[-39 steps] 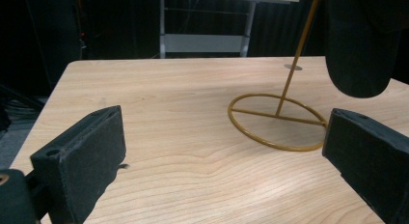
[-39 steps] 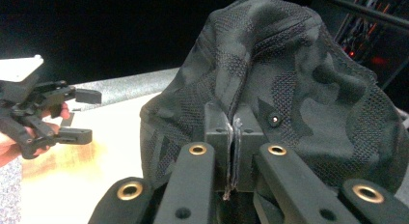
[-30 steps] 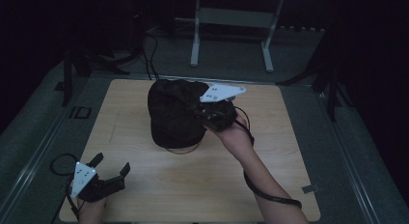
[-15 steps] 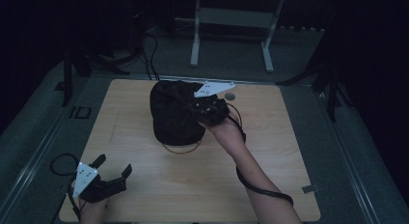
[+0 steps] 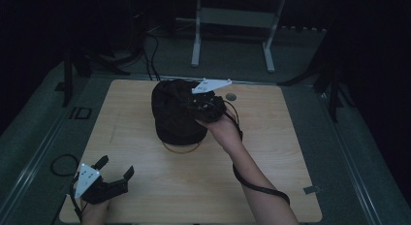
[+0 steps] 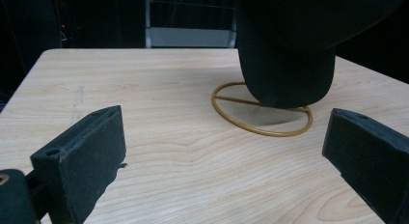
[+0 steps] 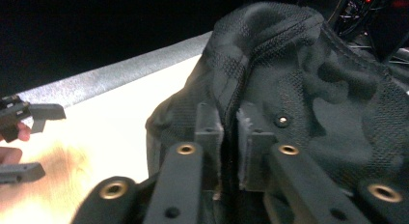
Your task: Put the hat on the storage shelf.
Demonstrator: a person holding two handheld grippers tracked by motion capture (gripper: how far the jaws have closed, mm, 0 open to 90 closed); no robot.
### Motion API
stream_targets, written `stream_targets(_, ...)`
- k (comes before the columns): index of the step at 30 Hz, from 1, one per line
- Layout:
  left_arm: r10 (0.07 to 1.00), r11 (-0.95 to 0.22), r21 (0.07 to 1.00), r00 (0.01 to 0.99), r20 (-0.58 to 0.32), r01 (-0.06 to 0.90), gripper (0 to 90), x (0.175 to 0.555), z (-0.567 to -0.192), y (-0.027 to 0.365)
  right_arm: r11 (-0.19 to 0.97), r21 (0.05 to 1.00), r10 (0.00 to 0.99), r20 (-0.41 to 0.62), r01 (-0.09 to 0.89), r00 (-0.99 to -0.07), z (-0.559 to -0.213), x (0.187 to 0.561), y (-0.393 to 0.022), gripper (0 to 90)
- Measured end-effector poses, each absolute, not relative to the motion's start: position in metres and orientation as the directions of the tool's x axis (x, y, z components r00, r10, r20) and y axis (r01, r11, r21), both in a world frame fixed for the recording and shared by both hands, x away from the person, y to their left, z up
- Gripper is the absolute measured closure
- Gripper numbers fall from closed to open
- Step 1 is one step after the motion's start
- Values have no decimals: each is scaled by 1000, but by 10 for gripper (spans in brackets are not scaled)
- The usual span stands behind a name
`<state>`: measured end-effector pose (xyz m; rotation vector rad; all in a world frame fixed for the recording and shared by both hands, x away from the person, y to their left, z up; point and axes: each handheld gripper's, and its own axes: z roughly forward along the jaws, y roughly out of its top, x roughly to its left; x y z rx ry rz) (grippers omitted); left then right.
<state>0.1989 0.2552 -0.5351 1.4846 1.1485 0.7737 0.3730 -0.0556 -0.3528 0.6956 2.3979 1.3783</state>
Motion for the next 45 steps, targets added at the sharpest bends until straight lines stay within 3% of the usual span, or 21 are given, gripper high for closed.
stream_targets(6, 937, 23, 967, 332, -110, 255, 21, 199, -535, 256, 440, 855, 529, 0, 274, -848, -358, 375, -52, 669)
stream_targets(19, 937, 31, 966, 329, -117, 258, 21, 199, -536, 256, 400, 876, 517, 27, 269, -856, -360, 371, -63, 566)
stream_targets(28, 938, 30, 962, 325, -121, 272, 21, 201, -538, 256, 379, 895, 508, 11, 235, -861, -356, 361, -75, 311)
stream_targets(33, 937, 32, 961, 326, -124, 273, 21, 201, -538, 256, 341, 903, 483, 70, 260, -873, -361, 358, -85, 147)
stream_targets(45, 935, 28, 957, 330, -127, 288, 21, 202, -541, 258, 360, 908, 462, 24, 212, -887, -379, 345, -96, 122)
